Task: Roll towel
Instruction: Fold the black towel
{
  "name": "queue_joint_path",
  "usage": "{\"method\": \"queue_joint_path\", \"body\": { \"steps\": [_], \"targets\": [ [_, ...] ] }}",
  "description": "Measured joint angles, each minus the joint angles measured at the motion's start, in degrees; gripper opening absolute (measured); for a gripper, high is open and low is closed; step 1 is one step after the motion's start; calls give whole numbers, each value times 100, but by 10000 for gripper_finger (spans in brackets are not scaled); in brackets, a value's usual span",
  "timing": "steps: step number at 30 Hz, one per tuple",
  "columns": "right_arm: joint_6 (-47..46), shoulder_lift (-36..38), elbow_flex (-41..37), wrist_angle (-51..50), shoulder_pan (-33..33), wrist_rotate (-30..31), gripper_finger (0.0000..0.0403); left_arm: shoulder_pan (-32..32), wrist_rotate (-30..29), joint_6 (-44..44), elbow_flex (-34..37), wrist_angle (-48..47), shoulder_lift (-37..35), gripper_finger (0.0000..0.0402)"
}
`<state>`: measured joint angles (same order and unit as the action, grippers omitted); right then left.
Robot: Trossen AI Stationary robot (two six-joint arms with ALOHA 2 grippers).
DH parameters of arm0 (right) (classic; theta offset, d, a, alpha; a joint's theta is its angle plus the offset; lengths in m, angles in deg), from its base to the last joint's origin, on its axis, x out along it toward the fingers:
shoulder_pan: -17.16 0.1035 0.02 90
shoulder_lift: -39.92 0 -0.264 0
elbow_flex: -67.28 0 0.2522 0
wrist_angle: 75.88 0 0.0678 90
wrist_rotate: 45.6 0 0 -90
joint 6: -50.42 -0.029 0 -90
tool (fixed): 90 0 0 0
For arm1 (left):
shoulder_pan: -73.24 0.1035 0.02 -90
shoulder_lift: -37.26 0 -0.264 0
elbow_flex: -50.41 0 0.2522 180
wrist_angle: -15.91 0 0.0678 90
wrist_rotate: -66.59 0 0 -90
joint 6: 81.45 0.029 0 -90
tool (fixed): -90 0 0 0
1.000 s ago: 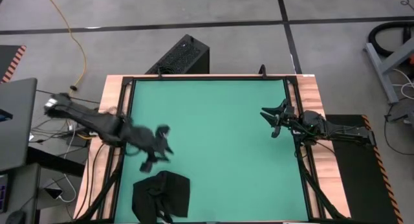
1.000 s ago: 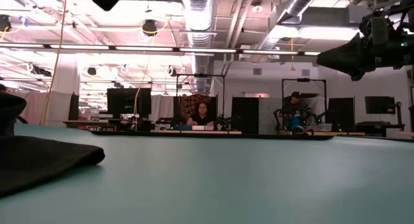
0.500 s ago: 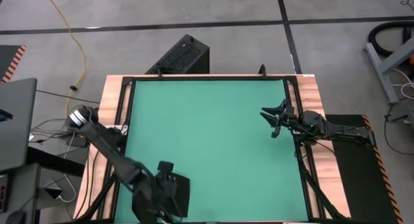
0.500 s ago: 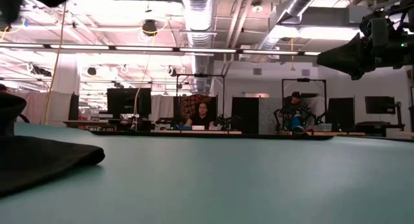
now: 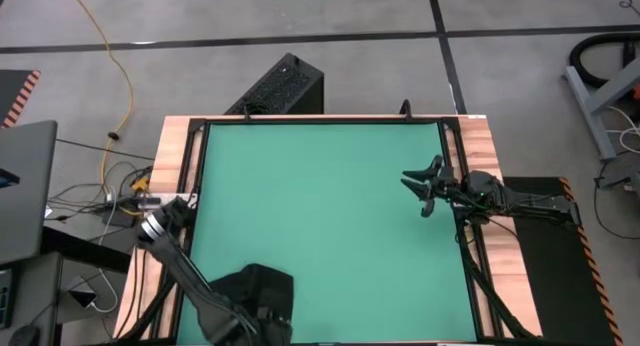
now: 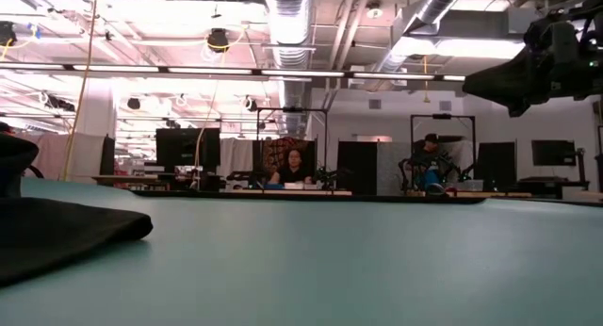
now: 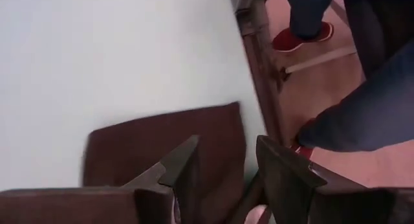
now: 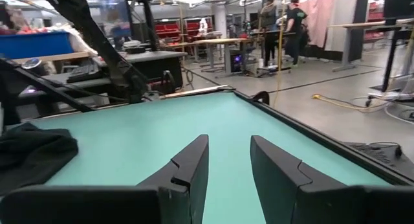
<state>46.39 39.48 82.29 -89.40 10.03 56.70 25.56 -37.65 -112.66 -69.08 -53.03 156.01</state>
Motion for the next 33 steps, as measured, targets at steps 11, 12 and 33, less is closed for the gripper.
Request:
{"method": "queue_joint_path", "body": {
  "steps": [11,12,33],
  "targets": [
    [-2,-2,-2,-30,0,-219,140,-68,255,-685,-425,-370,1080,141],
    [-2,-2,-4,-32,0,-239,140,-67,240,-771,-427,-387,1117,141],
    [20,-2,-4,-50,0,-352,139,-324,161,-1498,-307,-828,1168,141]
  ]
}}
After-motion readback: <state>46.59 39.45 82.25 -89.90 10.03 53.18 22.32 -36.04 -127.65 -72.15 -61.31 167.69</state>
